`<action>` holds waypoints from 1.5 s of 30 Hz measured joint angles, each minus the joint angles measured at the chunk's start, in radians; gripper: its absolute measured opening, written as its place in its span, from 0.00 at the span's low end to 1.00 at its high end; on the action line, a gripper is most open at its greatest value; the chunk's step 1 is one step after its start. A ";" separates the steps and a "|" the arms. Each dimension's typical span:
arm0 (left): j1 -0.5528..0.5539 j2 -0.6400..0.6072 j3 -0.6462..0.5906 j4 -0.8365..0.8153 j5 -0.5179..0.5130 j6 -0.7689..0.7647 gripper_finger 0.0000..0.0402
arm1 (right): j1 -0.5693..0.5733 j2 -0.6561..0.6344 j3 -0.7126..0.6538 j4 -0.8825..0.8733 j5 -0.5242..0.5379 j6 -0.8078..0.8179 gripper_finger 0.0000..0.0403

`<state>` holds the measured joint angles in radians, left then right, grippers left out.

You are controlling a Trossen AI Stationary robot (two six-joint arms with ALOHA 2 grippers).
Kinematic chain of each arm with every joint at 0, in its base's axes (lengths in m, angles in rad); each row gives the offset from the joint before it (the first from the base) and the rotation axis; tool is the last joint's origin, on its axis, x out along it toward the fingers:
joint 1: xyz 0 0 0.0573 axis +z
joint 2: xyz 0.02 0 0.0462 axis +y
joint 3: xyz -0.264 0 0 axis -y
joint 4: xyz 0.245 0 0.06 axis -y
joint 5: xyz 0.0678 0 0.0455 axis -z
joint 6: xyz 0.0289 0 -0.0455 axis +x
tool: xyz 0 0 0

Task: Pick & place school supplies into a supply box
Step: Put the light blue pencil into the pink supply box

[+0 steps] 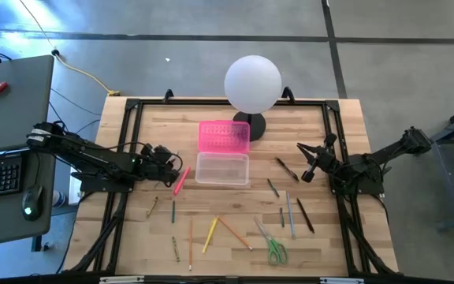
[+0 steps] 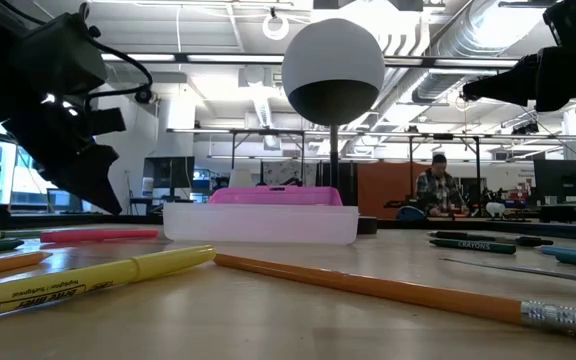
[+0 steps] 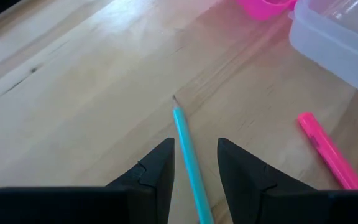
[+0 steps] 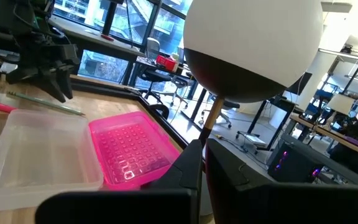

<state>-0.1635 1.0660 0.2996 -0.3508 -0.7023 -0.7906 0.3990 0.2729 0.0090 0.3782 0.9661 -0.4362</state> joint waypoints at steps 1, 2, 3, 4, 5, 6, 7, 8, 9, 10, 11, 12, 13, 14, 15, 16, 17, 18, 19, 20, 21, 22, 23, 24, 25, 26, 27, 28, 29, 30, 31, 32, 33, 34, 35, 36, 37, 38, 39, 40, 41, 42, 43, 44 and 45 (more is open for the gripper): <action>0.000 0.000 0.000 0.000 -0.003 0.000 0.38 | 0.000 0.000 0.000 0.000 0.000 0.000 0.00; 0.000 0.000 0.000 0.000 -0.011 0.000 0.38 | 0.000 0.000 0.000 0.000 0.000 0.000 0.00; 0.000 0.000 0.000 0.000 -0.015 0.000 0.38 | 0.000 0.000 0.000 0.000 0.000 0.000 0.00; 0.000 0.000 0.000 0.000 -0.019 0.000 0.38 | 0.000 0.000 0.000 0.000 0.000 0.000 0.00; 0.000 0.000 0.000 0.000 -0.019 0.000 0.38 | 0.000 0.000 0.000 0.000 0.000 0.000 0.00; 0.000 0.000 0.000 0.000 -0.019 -0.001 0.38 | 0.000 0.000 0.000 0.000 0.000 0.000 0.00; 0.000 0.000 0.000 0.000 -0.019 -0.002 0.38 | 0.000 0.000 0.000 0.000 0.000 0.000 0.00; 0.000 0.000 0.000 0.000 -0.018 -0.002 0.38 | 0.000 0.000 0.000 0.000 0.000 0.000 0.00; 0.000 0.000 0.000 0.000 -0.018 -0.002 0.38 | 0.000 0.000 0.000 0.000 0.000 0.000 0.00; 0.000 0.000 0.000 -0.001 -0.019 -0.002 0.38 | 0.000 0.000 0.000 0.000 0.000 0.000 0.00; 0.000 0.000 0.000 -0.003 -0.021 -0.002 0.38 | 0.000 0.000 0.000 0.000 0.000 0.000 0.00; 0.000 0.000 0.000 -0.004 -0.022 -0.002 0.38 | 0.000 0.000 0.000 0.000 0.000 0.000 0.00; 0.000 0.000 0.000 -0.004 -0.022 -0.002 0.38 | 0.000 0.000 0.000 0.000 0.000 0.000 0.00; 0.000 0.000 0.000 -0.002 -0.022 -0.004 0.38 | 0.000 0.000 0.000 0.000 0.000 0.000 0.00; 0.000 0.000 0.000 -0.001 -0.022 -0.008 0.38 | 0.000 0.000 0.000 0.000 0.000 0.000 0.00; 0.000 0.000 0.000 0.000 -0.023 -0.014 0.38 | 0.000 0.000 0.000 0.000 0.000 0.000 0.00; 0.000 0.000 0.000 -0.001 -0.023 -0.017 0.38 | 0.000 0.000 0.000 0.000 0.000 0.000 0.00; 0.000 0.002 -0.002 0.003 -0.024 -0.018 0.38 | 0.000 0.000 0.000 0.000 0.000 0.000 0.00; 0.000 0.006 -0.011 0.023 -0.028 -0.018 0.38 | 0.000 0.000 0.000 0.000 0.000 0.000 0.00; 0.000 0.010 -0.029 0.055 -0.029 -0.019 0.38 | 0.000 0.000 0.000 0.000 0.000 0.000 0.00; 0.000 0.011 -0.054 0.095 -0.027 -0.025 0.38 | 0.000 0.000 0.000 0.000 0.000 0.000 0.00; 0.000 0.012 -0.083 0.146 -0.018 -0.029 0.38 | 0.000 0.000 0.000 0.000 0.000 0.000 0.00; 0.000 0.013 -0.109 0.195 -0.007 -0.033 0.38 | 0.000 0.000 0.000 0.000 0.000 0.000 0.00; 0.000 0.013 -0.132 0.232 0.004 -0.029 0.38 | 0.000 0.000 0.000 0.000 0.000 0.000 0.00; 0.000 0.013 -0.148 0.248 0.010 -0.026 0.38 | 0.000 0.000 0.000 0.000 0.000 0.000 0.00; 0.000 0.013 -0.158 0.246 0.005 -0.030 0.38 | 0.000 0.000 0.000 0.000 -0.001 0.000 0.00; 0.000 0.008 -0.163 0.245 -0.007 -0.035 0.38 | 0.000 0.000 0.000 0.000 -0.001 0.000 0.00; 0.000 0.002 -0.170 0.246 -0.020 -0.038 0.38 | 0.000 0.000 0.000 0.001 -0.003 0.000 0.00; 0.000 0.001 -0.174 0.243 -0.026 -0.042 0.38 | 0.000 0.000 0.000 0.001 -0.004 0.000 0.00; 0.000 0.001 -0.177 0.245 -0.026 -0.045 0.38 | 0.000 0.000 0.000 0.002 -0.006 0.000 0.00; 0.000 0.001 -0.181 0.250 -0.026 -0.046 0.38 | 0.000 0.000 0.000 0.004 -0.007 0.000 0.00; 0.000 0.002 -0.187 0.255 -0.025 -0.053 0.38 | 0.000 0.000 0.000 0.005 -0.007 0.000 0.00; 0.000 0.004 -0.196 0.264 -0.025 -0.056 0.38 | 0.000 0.000 0.000 0.007 -0.007 0.000 0.00; -0.001 0.004 -0.206 0.274 -0.024 -0.063 0.38 | 0.000 0.000 0.000 0.008 -0.007 0.000 0.00; -0.001 0.004 -0.221 0.288 -0.023 -0.067 0.38 | 0.000 0.000 0.000 0.008 -0.007 -0.002 0.00; -0.001 0.003 -0.239 0.311 -0.024 -0.073 0.38 | 0.000 0.000 0.000 0.008 -0.007 -0.002 0.00; -0.002 0.004 -0.257 0.346 -0.032 -0.073 0.38 | 0.000 0.000 0.000 0.008 -0.007 -0.002 0.00; -0.002 0.011 -0.272 0.389 -0.037 -0.065 0.38 | 0.000 0.000 0.000 0.008 -0.007 -0.002 0.00; -0.002 0.013 -0.288 0.433 -0.042 -0.046 0.38 | 0.000 0.000 0.000 0.008 -0.007 -0.003 0.00; -0.002 0.015 -0.288 0.439 -0.044 -0.034 0.38 | 0.000 0.000 0.000 0.008 -0.007 -0.003 0.00; -0.002 0.015 -0.289 0.439 -0.045 -0.028 0.38 | 0.000 0.000 0.000 0.008 -0.007 -0.003 0.00; -0.002 0.015 -0.289 0.434 -0.046 -0.026 0.38 | 0.000 0.000 0.000 0.008 -0.007 -0.003 0.00; -0.002 0.015 -0.288 0.429 -0.046 -0.029 0.38 | 0.000 0.000 0.000 0.008 -0.007 -0.003 0.00; -0.002 0.016 -0.288 0.429 -0.045 -0.030 0.38 | 0.000 0.000 0.000 0.008 -0.007 -0.004 0.00; -0.002 0.016 -0.288 0.428 -0.045 -0.034 0.38 | 0.000 0.000 0.000 0.008 -0.007 -0.009 0.00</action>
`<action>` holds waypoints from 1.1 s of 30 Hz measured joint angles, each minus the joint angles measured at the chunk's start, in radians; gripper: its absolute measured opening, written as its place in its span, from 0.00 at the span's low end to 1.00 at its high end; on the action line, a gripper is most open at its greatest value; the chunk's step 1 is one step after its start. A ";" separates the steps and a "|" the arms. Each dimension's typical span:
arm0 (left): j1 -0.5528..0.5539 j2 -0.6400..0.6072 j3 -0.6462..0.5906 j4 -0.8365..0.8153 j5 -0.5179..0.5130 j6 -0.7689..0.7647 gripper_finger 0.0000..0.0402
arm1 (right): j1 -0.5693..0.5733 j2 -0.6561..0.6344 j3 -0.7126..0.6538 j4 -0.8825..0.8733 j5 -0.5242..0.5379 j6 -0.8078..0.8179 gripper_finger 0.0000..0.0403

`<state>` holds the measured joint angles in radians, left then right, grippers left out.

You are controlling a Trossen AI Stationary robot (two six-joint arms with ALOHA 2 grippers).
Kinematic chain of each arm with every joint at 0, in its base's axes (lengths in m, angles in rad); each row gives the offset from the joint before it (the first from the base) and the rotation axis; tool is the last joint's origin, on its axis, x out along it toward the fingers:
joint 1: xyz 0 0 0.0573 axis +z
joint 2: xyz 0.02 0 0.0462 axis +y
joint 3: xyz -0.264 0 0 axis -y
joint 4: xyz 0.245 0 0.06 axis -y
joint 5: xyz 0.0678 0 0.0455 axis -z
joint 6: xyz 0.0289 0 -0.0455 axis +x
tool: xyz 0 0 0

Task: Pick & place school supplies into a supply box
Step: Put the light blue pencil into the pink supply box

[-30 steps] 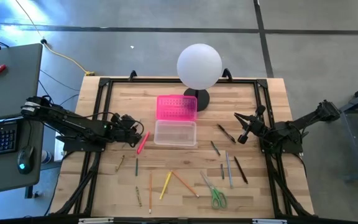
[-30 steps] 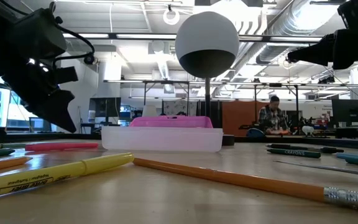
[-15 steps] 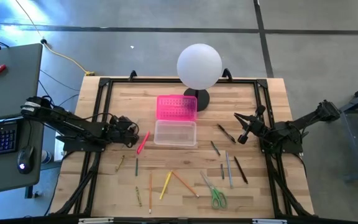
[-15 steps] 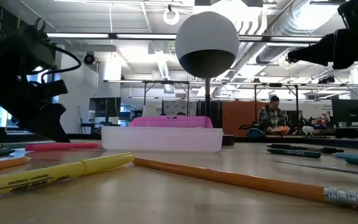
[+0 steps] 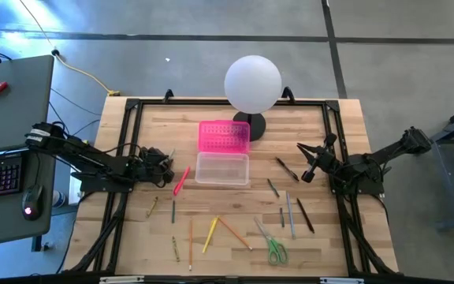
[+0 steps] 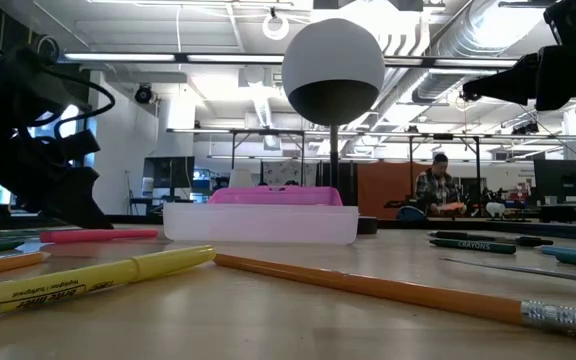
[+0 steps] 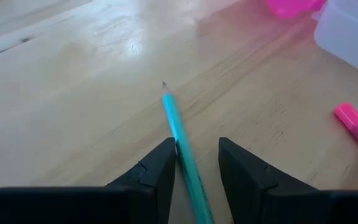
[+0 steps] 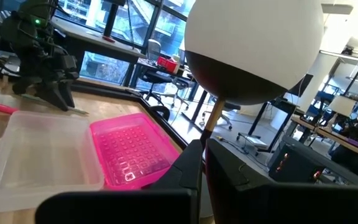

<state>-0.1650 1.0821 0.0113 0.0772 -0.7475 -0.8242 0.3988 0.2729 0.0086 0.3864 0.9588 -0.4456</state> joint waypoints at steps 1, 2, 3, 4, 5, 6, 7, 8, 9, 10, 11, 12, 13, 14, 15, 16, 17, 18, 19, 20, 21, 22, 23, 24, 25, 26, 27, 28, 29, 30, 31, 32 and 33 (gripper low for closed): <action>0.000 0.000 0.000 -0.001 0.000 -0.005 0.38 | 0.000 0.000 0.000 0.000 0.000 -0.004 0.00; 0.000 0.000 0.000 -0.001 -0.002 -0.015 0.38 | 0.000 0.000 0.000 0.000 0.000 -0.007 0.00; 0.000 0.000 0.000 -0.002 -0.006 -0.022 0.38 | 0.000 0.000 0.000 0.000 0.000 -0.008 0.00; 0.000 0.001 0.000 -0.002 -0.010 -0.035 0.38 | 0.000 0.000 0.000 0.000 0.000 -0.008 0.00; 0.000 0.001 -0.001 -0.001 -0.016 -0.049 0.38 | 0.000 0.000 0.000 0.000 0.000 -0.008 0.00; 0.000 0.001 -0.001 0.003 -0.021 -0.061 0.38 | 0.000 0.000 0.000 0.000 0.000 -0.010 0.00; 0.000 0.002 -0.002 0.007 -0.029 -0.065 0.38 | 0.000 0.000 0.000 0.000 0.000 -0.016 0.00; 0.001 0.003 -0.002 0.008 -0.046 -0.067 0.38 | 0.000 0.000 0.000 0.000 0.000 -0.029 0.00; 0.002 0.004 -0.002 0.012 -0.066 -0.068 0.38 | 0.000 0.000 0.000 0.001 0.000 -0.045 0.00; 0.003 0.006 -0.002 0.014 -0.083 -0.072 0.38 | 0.000 0.000 0.000 0.006 0.000 -0.058 0.00; 0.003 0.006 -0.002 0.022 -0.086 -0.081 0.38 | 0.000 0.000 0.000 0.014 0.000 -0.066 0.00; 0.003 0.004 -0.002 0.029 -0.079 -0.099 0.38 | 0.000 0.000 0.000 0.023 0.000 -0.070 0.00; 0.003 0.004 -0.002 0.027 -0.060 -0.126 0.38 | 0.000 0.000 0.000 0.038 0.000 -0.076 0.00; 0.003 0.004 -0.002 0.020 -0.046 -0.155 0.38 | 0.000 0.000 0.000 0.050 -0.001 -0.084 0.00; 0.003 0.004 -0.002 0.016 -0.035 -0.179 0.38 | 0.000 0.000 0.000 0.061 -0.001 -0.096 0.00; 0.003 0.012 -0.002 0.015 -0.023 -0.194 0.38 | 0.000 0.000 0.000 0.066 -0.006 -0.110 0.00; 0.003 0.025 -0.003 0.021 -0.023 -0.198 0.38 | 0.000 0.000 0.000 0.072 -0.009 -0.122 0.00; 0.002 0.038 -0.002 0.032 -0.033 -0.199 0.38 | 0.000 0.000 0.000 0.076 -0.013 -0.136 0.00; 0.001 0.052 -0.003 0.043 -0.045 -0.199 0.38 | 0.000 0.000 0.000 0.078 -0.020 -0.152 0.00; 0.001 0.068 -0.003 0.064 -0.051 -0.200 0.38 | 0.000 0.000 0.000 0.082 -0.030 -0.169 0.00; 0.002 0.088 -0.002 0.090 -0.058 -0.201 0.38 | 0.000 0.000 0.000 0.087 -0.040 -0.188 0.00; 0.002 0.113 -0.002 0.122 -0.066 -0.202 0.38 | 0.000 0.000 0.000 0.093 -0.054 -0.204 0.00; 0.002 0.139 -0.002 0.158 -0.073 -0.202 0.38 | 0.000 0.000 0.000 0.099 -0.066 -0.220 0.00; 0.002 0.163 -0.002 0.185 -0.078 -0.202 0.38 | 0.000 0.000 0.000 0.103 -0.082 -0.237 0.00; 0.002 0.189 -0.003 0.207 -0.082 -0.203 0.38 | 0.000 0.000 0.000 0.106 -0.098 -0.255 0.00; 0.001 0.222 -0.003 0.233 -0.091 -0.212 0.38 | 0.000 0.000 0.000 0.108 -0.110 -0.275 0.00; 0.001 0.256 -0.003 0.264 -0.107 -0.224 0.38 | 0.000 0.000 0.000 0.109 -0.122 -0.293 0.00; 0.001 0.287 -0.003 0.290 -0.118 -0.237 0.38 | 0.000 0.000 0.000 0.109 -0.135 -0.306 0.00; 0.000 0.316 -0.003 0.317 -0.128 -0.246 0.38 | 0.000 0.000 0.000 0.110 -0.145 -0.319 0.00; 0.000 0.347 -0.003 0.349 -0.136 -0.249 0.38 | 0.000 0.000 0.000 0.110 -0.154 -0.324 0.00; 0.000 0.380 -0.003 0.377 -0.148 -0.250 0.38 | 0.000 0.000 0.000 0.111 -0.159 -0.326 0.00; 0.000 0.410 -0.002 0.404 -0.161 -0.251 0.38 | 0.000 0.000 0.000 0.111 -0.164 -0.326 0.00; 0.000 0.436 -0.002 0.430 -0.173 -0.253 0.38 | 0.000 0.000 0.000 0.113 -0.168 -0.329 0.00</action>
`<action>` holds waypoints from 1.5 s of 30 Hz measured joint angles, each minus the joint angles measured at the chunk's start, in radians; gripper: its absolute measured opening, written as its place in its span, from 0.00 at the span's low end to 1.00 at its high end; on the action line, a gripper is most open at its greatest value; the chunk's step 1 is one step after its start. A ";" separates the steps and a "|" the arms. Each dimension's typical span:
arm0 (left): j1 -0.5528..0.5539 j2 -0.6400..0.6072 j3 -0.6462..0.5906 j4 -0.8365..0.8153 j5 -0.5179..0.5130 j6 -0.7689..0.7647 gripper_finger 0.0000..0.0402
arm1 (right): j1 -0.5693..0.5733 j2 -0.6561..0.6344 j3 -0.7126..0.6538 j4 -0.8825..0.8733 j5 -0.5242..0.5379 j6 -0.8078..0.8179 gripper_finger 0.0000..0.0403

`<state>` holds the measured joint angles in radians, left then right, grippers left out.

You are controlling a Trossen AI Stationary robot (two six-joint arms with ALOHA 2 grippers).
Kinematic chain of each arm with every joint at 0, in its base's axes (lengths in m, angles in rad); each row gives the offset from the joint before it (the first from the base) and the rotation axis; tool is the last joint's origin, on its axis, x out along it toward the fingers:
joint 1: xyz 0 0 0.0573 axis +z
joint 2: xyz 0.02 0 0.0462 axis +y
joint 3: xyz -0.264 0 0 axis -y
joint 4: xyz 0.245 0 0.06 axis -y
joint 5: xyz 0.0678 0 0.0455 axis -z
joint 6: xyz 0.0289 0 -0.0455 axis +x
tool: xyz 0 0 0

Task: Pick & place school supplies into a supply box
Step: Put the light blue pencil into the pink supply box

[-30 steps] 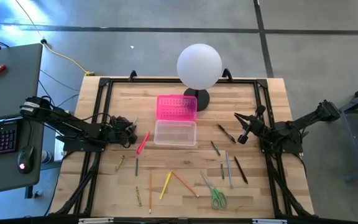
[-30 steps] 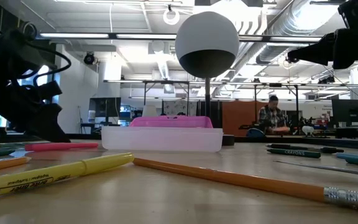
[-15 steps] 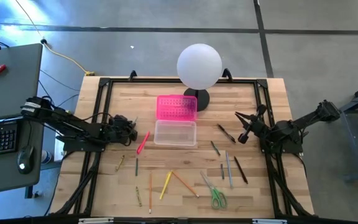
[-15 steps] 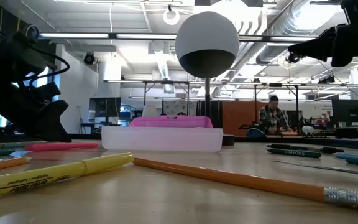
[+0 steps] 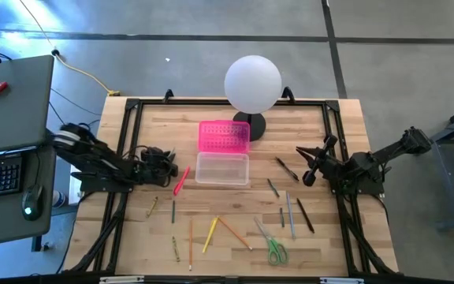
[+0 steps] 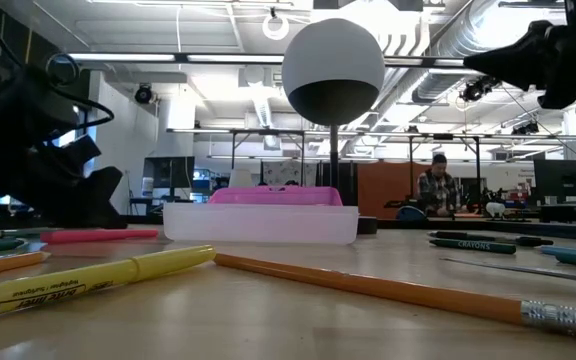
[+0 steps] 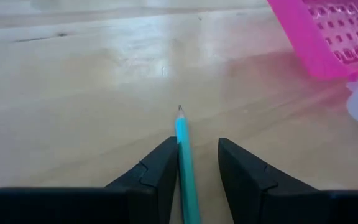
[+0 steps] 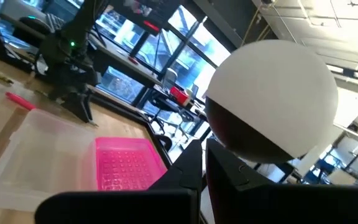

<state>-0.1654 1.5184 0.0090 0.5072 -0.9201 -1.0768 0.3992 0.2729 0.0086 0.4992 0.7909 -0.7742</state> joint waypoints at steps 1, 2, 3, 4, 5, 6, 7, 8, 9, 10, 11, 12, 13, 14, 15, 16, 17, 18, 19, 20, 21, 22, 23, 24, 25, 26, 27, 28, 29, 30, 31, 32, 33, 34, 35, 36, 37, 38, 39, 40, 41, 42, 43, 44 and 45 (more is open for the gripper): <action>0.000 0.024 0.000 0.027 -0.011 0.000 0.38 | 0.000 0.000 0.000 0.000 -0.006 -0.010 0.00; 0.000 0.045 0.000 0.050 -0.018 -0.001 0.38 | 0.000 0.000 0.000 0.000 -0.013 -0.018 0.00; 0.000 0.066 0.002 0.074 -0.026 -0.002 0.38 | 0.000 0.000 0.000 0.000 -0.017 -0.028 0.00; 0.000 0.086 0.006 0.090 -0.033 -0.002 0.38 | 0.000 0.000 0.000 0.000 -0.021 -0.041 0.00; 0.000 0.103 0.012 0.098 -0.037 -0.002 0.38 | 0.000 0.000 0.000 0.000 -0.023 -0.049 0.00; 0.000 0.118 0.022 0.098 -0.044 -0.002 0.38 | 0.000 0.000 0.000 0.000 -0.023 -0.056 0.00; 0.000 0.133 0.033 0.095 -0.051 -0.002 0.38 | 0.000 0.000 0.000 0.000 -0.023 -0.061 0.00; 0.000 0.148 0.045 0.092 -0.061 -0.001 0.38 | 0.000 0.000 0.000 0.000 -0.024 -0.065 0.00; 0.000 0.162 0.057 0.089 -0.068 -0.002 0.38 | 0.000 0.000 0.000 0.000 -0.024 -0.065 0.00; 0.000 0.175 0.067 0.087 -0.073 -0.001 0.38 | 0.000 0.000 0.000 0.000 -0.023 -0.065 0.00; 0.000 0.190 0.078 0.082 -0.085 0.000 0.38 | 0.000 0.000 0.000 0.000 -0.024 -0.065 0.00; 0.000 0.205 0.088 0.072 -0.094 -0.001 0.37 | 0.000 0.000 0.000 0.000 -0.024 -0.065 0.00; 0.000 0.216 0.095 0.058 -0.098 -0.008 0.36 | 0.000 0.000 0.000 0.000 -0.024 -0.065 0.00; 0.000 0.225 0.099 0.053 -0.103 -0.024 0.34 | 0.000 0.000 0.000 0.000 -0.024 -0.065 0.00; 0.001 0.231 0.099 0.047 -0.106 -0.043 0.31 | 0.000 0.000 0.000 0.000 -0.024 -0.065 0.00; 0.001 0.235 0.099 0.043 -0.112 -0.059 0.28 | 0.000 0.000 0.000 0.000 -0.024 -0.065 0.00; 0.001 0.237 0.097 0.039 -0.116 -0.073 0.24 | 0.000 0.000 0.000 0.000 -0.024 -0.065 0.00; 0.002 0.237 0.096 0.036 -0.115 -0.083 0.20 | 0.000 0.000 0.000 0.000 -0.024 -0.064 0.00; 0.002 0.237 0.094 0.037 -0.115 -0.083 0.16 | 0.000 0.000 0.000 0.000 -0.024 -0.058 0.00; 0.002 0.237 0.091 0.037 -0.116 -0.083 0.12 | 0.000 0.000 0.000 0.000 -0.024 -0.048 0.00; 0.002 0.239 0.091 0.043 -0.117 -0.089 0.08 | 0.000 0.000 0.000 0.000 -0.024 -0.039 0.00; 0.002 0.240 0.091 0.052 -0.118 -0.092 0.07 | 0.000 0.000 0.000 0.000 -0.024 -0.038 0.00; 0.002 0.242 0.089 0.068 -0.120 -0.093 0.07 | 0.000 0.000 0.000 0.000 -0.024 -0.038 0.00; 0.003 0.244 0.087 0.089 -0.120 -0.083 0.07 | 0.000 0.000 0.000 0.000 -0.024 -0.038 0.00; 0.003 0.247 0.086 0.117 -0.120 -0.066 0.07 | 0.000 0.000 0.000 0.000 -0.024 -0.037 0.00; 0.003 0.248 0.085 0.148 -0.117 -0.045 0.07 | 0.000 0.000 0.000 0.000 -0.024 -0.037 0.00; 0.004 0.250 0.084 0.178 -0.114 -0.024 0.08 | 0.000 0.000 0.000 0.000 -0.024 -0.037 0.00; 0.004 0.250 0.084 0.217 -0.107 0.004 0.09 | 0.000 0.000 0.000 0.000 -0.024 -0.037 0.00; 0.005 0.246 0.084 0.248 -0.099 0.032 0.09 | 0.000 0.000 0.000 0.000 -0.024 -0.037 0.00; 0.005 0.241 0.084 0.278 -0.087 0.060 0.08 | 0.000 0.000 0.000 0.000 -0.024 -0.036 0.00; 0.004 0.236 0.084 0.309 -0.068 0.085 0.08 | 0.000 0.000 0.000 0.000 -0.024 -0.035 0.00; 0.002 0.229 0.086 0.348 -0.051 0.107 0.07 | 0.000 0.000 0.000 0.000 -0.024 -0.035 0.00; 0.002 0.215 0.086 0.383 -0.032 0.121 0.07 | 0.000 0.000 0.000 0.000 -0.024 -0.035 0.00; 0.002 0.199 0.085 0.413 -0.016 0.135 0.07 | 0.000 0.000 0.000 0.000 -0.024 -0.035 0.00; 0.002 0.180 0.085 0.437 -0.008 0.161 0.07 | 0.000 0.000 0.000 0.000 -0.024 -0.035 0.00; 0.002 0.159 0.085 0.460 -0.005 0.193 0.07 | 0.000 0.000 0.000 0.001 -0.024 -0.035 0.00; 0.002 0.140 0.085 0.482 0.000 0.224 0.07 | 0.000 0.000 0.000 0.002 -0.024 -0.035 0.00; 0.002 0.117 0.086 0.496 0.004 0.254 0.07 | 0.000 0.000 0.000 0.004 -0.025 -0.035 0.00; 0.002 0.091 0.086 0.504 0.002 0.280 0.07 | 0.000 0.000 0.000 0.005 -0.024 -0.035 0.00; 0.002 0.064 0.086 0.515 0.000 0.305 0.08 | 0.000 0.000 0.000 0.008 -0.024 -0.035 0.00; 0.002 0.038 0.089 0.522 -0.003 0.328 0.09 | 0.000 0.000 0.000 0.008 -0.025 -0.035 0.00; 0.002 0.011 0.092 0.523 -0.002 0.352 0.09 | 0.000 0.000 0.000 0.008 -0.025 -0.035 0.00; 0.002 -0.015 0.096 0.521 0.010 0.377 0.09 | 0.000 0.000 0.000 0.008 -0.024 -0.035 0.00; 0.003 -0.044 0.100 0.521 0.039 0.404 0.09 | 0.000 0.000 0.000 0.008 -0.025 -0.035 0.00; 0.003 -0.069 0.109 0.522 0.078 0.429 0.09 | 0.000 0.000 0.000 0.008 -0.025 -0.035 0.00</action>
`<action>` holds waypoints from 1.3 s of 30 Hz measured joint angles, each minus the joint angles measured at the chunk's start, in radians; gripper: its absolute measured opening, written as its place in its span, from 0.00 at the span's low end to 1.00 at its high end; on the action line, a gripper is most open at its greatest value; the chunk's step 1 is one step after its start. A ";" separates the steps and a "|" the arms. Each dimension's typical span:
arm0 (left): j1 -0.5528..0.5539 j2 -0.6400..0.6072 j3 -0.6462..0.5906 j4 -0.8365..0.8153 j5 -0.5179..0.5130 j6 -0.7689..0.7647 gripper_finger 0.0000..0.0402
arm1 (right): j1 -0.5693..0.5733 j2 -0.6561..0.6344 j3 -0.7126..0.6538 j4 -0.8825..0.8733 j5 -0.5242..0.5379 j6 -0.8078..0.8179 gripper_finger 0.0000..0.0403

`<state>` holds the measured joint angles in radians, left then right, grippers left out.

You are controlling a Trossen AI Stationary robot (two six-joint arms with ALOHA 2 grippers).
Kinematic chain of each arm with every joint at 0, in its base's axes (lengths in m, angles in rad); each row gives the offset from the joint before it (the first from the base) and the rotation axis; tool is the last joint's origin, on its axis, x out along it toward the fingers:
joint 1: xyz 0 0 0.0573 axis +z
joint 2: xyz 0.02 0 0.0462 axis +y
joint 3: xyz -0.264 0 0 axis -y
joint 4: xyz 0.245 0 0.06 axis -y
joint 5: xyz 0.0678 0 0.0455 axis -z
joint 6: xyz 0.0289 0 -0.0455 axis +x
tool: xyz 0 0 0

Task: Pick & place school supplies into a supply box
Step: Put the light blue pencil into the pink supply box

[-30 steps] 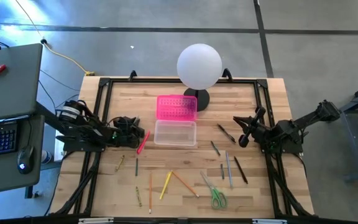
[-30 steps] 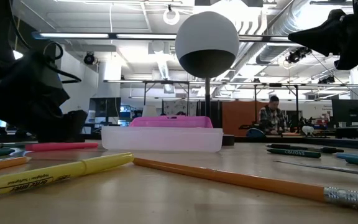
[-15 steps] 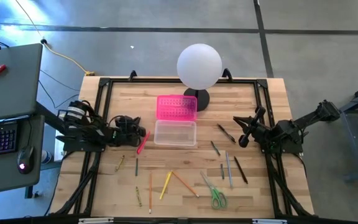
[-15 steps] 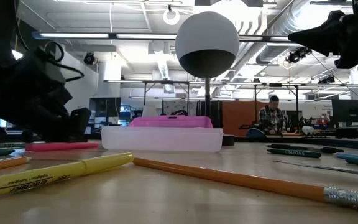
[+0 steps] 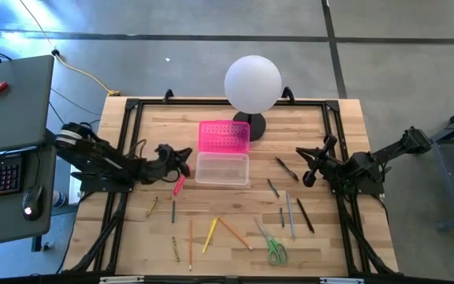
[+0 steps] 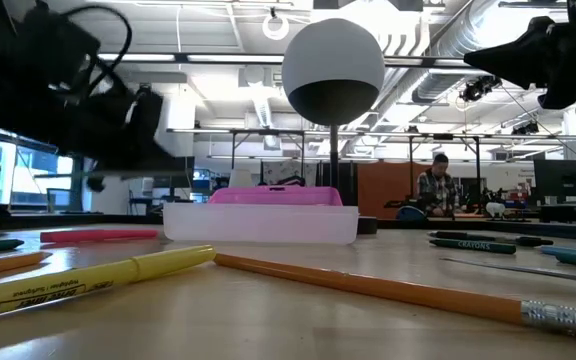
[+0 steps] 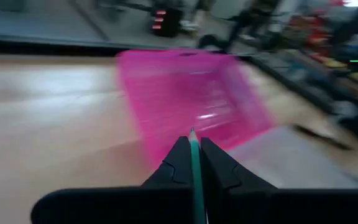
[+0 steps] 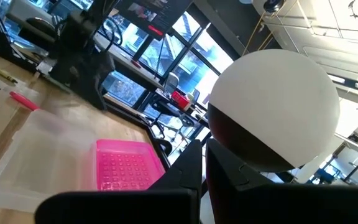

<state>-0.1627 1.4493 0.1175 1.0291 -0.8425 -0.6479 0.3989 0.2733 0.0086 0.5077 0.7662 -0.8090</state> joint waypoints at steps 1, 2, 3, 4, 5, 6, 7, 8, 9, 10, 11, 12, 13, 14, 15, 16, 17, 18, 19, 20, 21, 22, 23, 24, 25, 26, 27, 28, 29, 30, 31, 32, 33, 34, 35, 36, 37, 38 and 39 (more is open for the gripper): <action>0.000 -0.019 0.011 0.001 0.057 0.020 0.09 | 0.000 0.000 0.000 0.001 0.000 0.000 0.00; 0.000 -0.033 0.024 0.000 0.120 0.037 0.09 | 0.000 0.000 0.000 0.003 0.000 0.000 0.00; 0.000 -0.041 0.040 -0.004 0.181 0.050 0.08 | 0.000 0.000 0.000 0.004 -0.001 0.000 0.00; 0.000 -0.045 0.060 -0.013 0.233 0.063 0.09 | 0.000 0.000 0.000 0.006 -0.003 -0.001 0.00; -0.001 -0.045 0.085 -0.030 0.270 0.074 0.09 | 0.000 0.000 0.000 0.006 -0.009 -0.001 0.00; -0.001 -0.043 0.117 -0.066 0.296 0.085 0.09 | 0.000 0.000 0.000 0.007 -0.019 -0.001 0.00; -0.001 -0.036 0.153 -0.111 0.311 0.097 0.10 | 0.000 0.000 0.000 0.007 -0.033 -0.001 0.00; -0.001 -0.026 0.194 -0.174 0.314 0.109 0.11 | 0.000 0.000 0.000 0.008 -0.050 -0.002 0.00; 0.000 -0.012 0.241 -0.248 0.314 0.122 0.11 | 0.000 0.000 0.000 0.010 -0.068 -0.002 0.00; 0.000 0.004 0.290 -0.328 0.314 0.135 0.12 | 0.000 0.000 0.000 0.014 -0.086 -0.003 0.00; 0.002 0.021 0.341 -0.403 0.314 0.149 0.12 | 0.000 0.000 0.000 0.019 -0.104 -0.003 0.00; 0.009 0.045 0.394 -0.475 0.322 0.162 0.12 | 0.000 0.000 0.000 0.026 -0.122 -0.003 0.00; 0.015 0.070 0.447 -0.538 0.347 0.173 0.12 | 0.000 0.000 0.000 0.034 -0.135 -0.003 0.00; 0.023 0.094 0.494 -0.596 0.371 0.184 0.12 | 0.000 0.000 0.000 0.042 -0.147 -0.003 0.00; 0.034 0.116 0.540 -0.649 0.394 0.199 0.12 | 0.000 0.000 0.000 0.050 -0.155 -0.003 0.00; 0.044 0.140 0.585 -0.682 0.416 0.216 0.12 | 0.000 0.000 0.000 0.057 -0.160 -0.003 0.00; 0.055 0.165 0.634 -0.714 0.441 0.236 0.12 | 0.000 0.000 0.000 0.065 -0.161 -0.003 0.00; 0.066 0.183 0.674 -0.749 0.453 0.256 0.12 | 0.000 0.001 0.000 0.073 -0.162 -0.003 0.00; 0.076 0.205 0.712 -0.780 0.466 0.278 0.12 | 0.000 0.001 0.000 0.080 -0.161 -0.003 0.00; 0.085 0.229 0.748 -0.803 0.472 0.298 0.12 | 0.000 0.000 0.000 0.088 -0.159 -0.003 0.00; 0.095 0.250 0.777 -0.824 0.472 0.314 0.12 | 0.000 0.001 0.000 0.096 -0.159 -0.003 0.00; 0.105 0.272 0.800 -0.836 0.473 0.329 0.12 | 0.000 0.001 0.000 0.101 -0.159 -0.003 0.00; 0.115 0.294 0.821 -0.837 0.484 0.340 0.13 | 0.000 0.000 0.000 0.103 -0.158 -0.003 0.00; 0.126 0.313 0.834 -0.836 0.503 0.347 0.13 | 0.000 0.000 0.000 0.103 -0.158 -0.003 0.00; 0.136 0.330 0.842 -0.838 0.519 0.349 0.13 | 0.000 0.001 0.000 0.103 -0.158 -0.003 0.00; 0.144 0.354 0.853 -0.835 0.530 0.349 0.13 | 0.000 0.000 0.000 0.103 -0.158 -0.003 0.00; 0.151 0.375 0.859 -0.830 0.537 0.348 0.13 | 0.000 0.001 0.000 0.103 -0.158 -0.003 0.00; 0.158 0.389 0.858 -0.840 0.540 0.342 0.13 | 0.000 0.001 0.000 0.103 -0.158 -0.003 0.00; 0.165 0.404 0.856 -0.842 0.539 0.333 0.13 | 0.000 0.000 0.000 0.103 -0.158 -0.003 0.00; 0.172 0.424 0.857 -0.818 0.540 0.325 0.13 | 0.000 0.000 0.000 0.102 -0.156 -0.003 0.00; 0.178 0.441 0.859 -0.806 0.541 0.313 0.13 | 0.000 0.001 0.000 0.102 -0.156 -0.003 0.00; 0.184 0.446 0.856 -0.820 0.541 0.303 0.13 | 0.000 0.002 0.000 0.102 -0.156 -0.003 0.00; 0.189 0.452 0.855 -0.819 0.540 0.302 0.13 | 0.000 0.002 0.000 0.102 -0.156 -0.003 0.00; 0.191 0.463 0.857 -0.796 0.541 0.303 0.13 | 0.000 0.001 0.000 0.101 -0.156 -0.003 0.00; 0.191 0.469 0.859 -0.791 0.539 0.303 0.13 | 0.000 0.001 0.000 0.101 -0.156 -0.003 0.00; 0.191 0.469 0.857 -0.801 0.537 0.303 0.13 | 0.000 0.001 0.000 0.102 -0.156 -0.003 0.00; 0.190 0.470 0.856 -0.800 0.537 0.306 0.13 | 0.000 0.001 0.000 0.102 -0.156 -0.003 0.00; 0.189 0.470 0.856 -0.792 0.537 0.311 0.13 | 0.000 0.001 0.000 0.102 -0.156 -0.003 0.00; 0.189 0.470 0.857 -0.785 0.537 0.320 0.13 | 0.000 0.002 0.000 0.102 -0.157 -0.003 0.00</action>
<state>0.0264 1.9189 0.9742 0.2442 -0.3055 -0.3280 0.3988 0.2749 0.0086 0.6102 0.6091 -0.8120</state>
